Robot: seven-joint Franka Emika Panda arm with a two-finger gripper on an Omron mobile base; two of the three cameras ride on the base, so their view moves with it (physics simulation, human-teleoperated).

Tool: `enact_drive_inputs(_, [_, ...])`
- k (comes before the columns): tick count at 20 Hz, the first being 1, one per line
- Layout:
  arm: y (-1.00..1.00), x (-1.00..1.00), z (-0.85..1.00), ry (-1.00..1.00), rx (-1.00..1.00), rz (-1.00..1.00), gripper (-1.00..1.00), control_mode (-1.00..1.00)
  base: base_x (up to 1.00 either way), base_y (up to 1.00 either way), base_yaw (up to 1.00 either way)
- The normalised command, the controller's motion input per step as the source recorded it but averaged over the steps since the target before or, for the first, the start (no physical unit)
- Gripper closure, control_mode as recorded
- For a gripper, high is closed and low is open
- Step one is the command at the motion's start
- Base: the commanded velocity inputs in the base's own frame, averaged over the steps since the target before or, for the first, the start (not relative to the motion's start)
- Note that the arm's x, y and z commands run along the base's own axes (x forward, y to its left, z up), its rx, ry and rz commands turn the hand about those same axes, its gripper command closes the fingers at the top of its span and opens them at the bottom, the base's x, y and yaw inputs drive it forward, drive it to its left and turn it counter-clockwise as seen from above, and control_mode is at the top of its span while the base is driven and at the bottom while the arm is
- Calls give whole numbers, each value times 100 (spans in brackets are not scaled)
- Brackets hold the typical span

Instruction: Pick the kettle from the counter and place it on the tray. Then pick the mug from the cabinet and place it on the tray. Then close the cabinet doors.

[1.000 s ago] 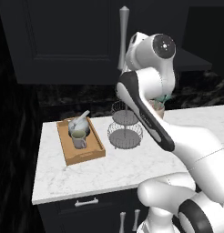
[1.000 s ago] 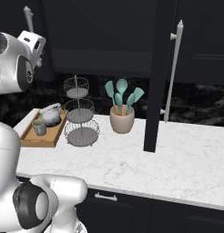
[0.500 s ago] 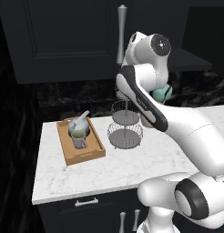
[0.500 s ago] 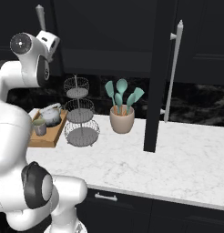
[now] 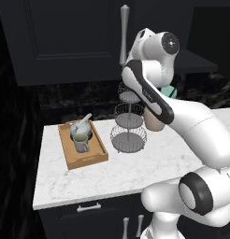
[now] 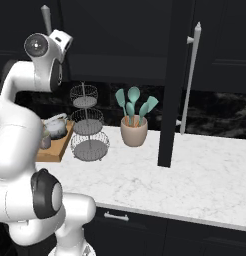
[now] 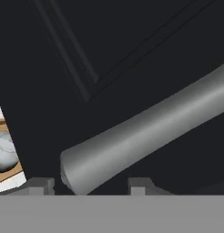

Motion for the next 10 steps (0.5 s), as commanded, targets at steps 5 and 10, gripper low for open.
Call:
enact_drive_inputs(5, [-17,21,-24,0,1,1,-100,-100,0,0,0])
enact_drive_inputs(10, [-38,-13,-1,0,0,0,-100,-100,0,0,0])
